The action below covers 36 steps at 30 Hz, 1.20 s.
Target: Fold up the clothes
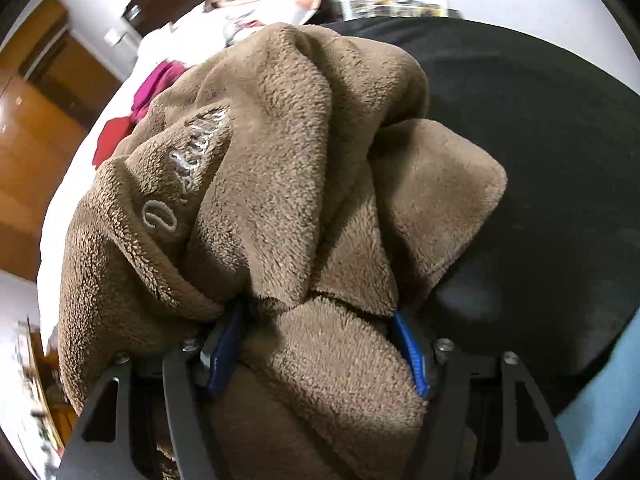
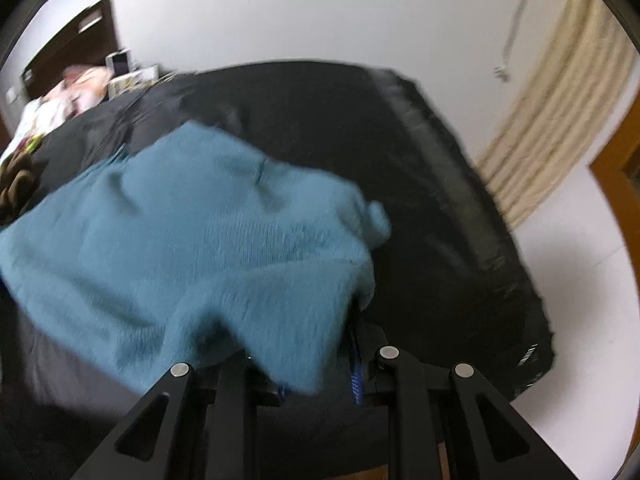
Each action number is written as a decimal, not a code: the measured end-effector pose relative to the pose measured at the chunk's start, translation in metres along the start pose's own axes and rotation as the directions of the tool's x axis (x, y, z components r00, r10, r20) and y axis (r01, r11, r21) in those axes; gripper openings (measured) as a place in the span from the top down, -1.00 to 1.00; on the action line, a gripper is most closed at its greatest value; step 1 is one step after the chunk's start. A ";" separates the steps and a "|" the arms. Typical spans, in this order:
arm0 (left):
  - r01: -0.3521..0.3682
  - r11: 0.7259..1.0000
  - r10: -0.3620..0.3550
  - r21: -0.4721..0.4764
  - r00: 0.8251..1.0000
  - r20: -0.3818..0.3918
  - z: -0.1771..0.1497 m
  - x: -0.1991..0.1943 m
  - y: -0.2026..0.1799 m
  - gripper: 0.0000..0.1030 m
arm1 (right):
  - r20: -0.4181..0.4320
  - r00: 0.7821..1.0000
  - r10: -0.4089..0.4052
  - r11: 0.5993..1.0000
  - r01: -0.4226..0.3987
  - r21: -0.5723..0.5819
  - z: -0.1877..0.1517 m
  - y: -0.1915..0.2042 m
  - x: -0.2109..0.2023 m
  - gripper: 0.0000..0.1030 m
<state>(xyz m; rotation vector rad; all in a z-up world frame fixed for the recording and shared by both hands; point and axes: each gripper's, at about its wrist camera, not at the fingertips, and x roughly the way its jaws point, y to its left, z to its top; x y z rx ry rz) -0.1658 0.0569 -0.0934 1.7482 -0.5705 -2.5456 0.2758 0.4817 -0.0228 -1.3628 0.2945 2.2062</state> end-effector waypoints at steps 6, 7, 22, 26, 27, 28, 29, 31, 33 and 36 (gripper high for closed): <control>0.158 0.986 -0.162 0.055 0.985 0.066 -0.010 -0.039 -0.025 -0.52 | -0.109 0.985 0.136 0.991 -0.135 0.012 -0.026 -0.011 0.011 -0.14; 0.195 0.978 -0.201 0.076 0.976 0.080 -0.012 -0.048 -0.034 -0.54 | -0.108 0.984 0.139 0.990 -0.137 0.025 -0.030 -0.017 0.009 -0.23; 0.634 0.680 -0.628 0.368 0.763 -0.152 -0.016 -0.051 -0.202 -0.58 | -0.094 0.983 0.156 0.988 -0.154 0.035 -0.016 -0.031 -0.003 -0.29; 0.689 0.653 -0.662 0.313 0.721 -0.206 -0.013 -0.036 -0.201 -0.58 | -0.099 0.985 0.143 0.989 -0.138 0.056 -0.015 -0.034 -0.005 -0.29; 0.694 0.651 -0.665 0.307 0.716 -0.210 -0.013 -0.035 -0.201 -0.58 | -0.100 0.985 0.138 0.989 -0.132 0.065 -0.014 -0.036 -0.005 -0.29; 0.694 0.651 -0.665 0.306 0.716 -0.209 -0.014 -0.035 -0.200 -0.58 | -0.102 0.986 0.131 0.990 -0.124 0.072 -0.015 -0.038 -0.005 -0.29; 0.692 0.653 -0.663 0.309 0.719 -0.210 -0.016 -0.036 -0.200 -0.58 | -0.101 0.987 0.123 0.990 -0.116 0.075 -0.014 -0.039 -0.005 -0.29; 0.673 0.663 -0.644 0.329 0.736 -0.207 -0.020 -0.042 -0.203 -0.57 | -0.096 0.990 0.104 0.992 -0.097 0.075 -0.010 -0.039 -0.007 -0.29; 0.656 0.674 -0.628 0.340 0.751 -0.205 -0.026 -0.048 -0.207 -0.53 | -0.081 0.994 0.068 0.996 -0.062 0.071 -0.005 -0.039 -0.010 -0.29; 0.664 0.676 -0.628 0.319 0.746 -0.221 -0.028 -0.050 -0.210 0.08 | -0.052 0.999 0.012 0.996 -0.008 0.084 0.001 -0.043 -0.015 -0.29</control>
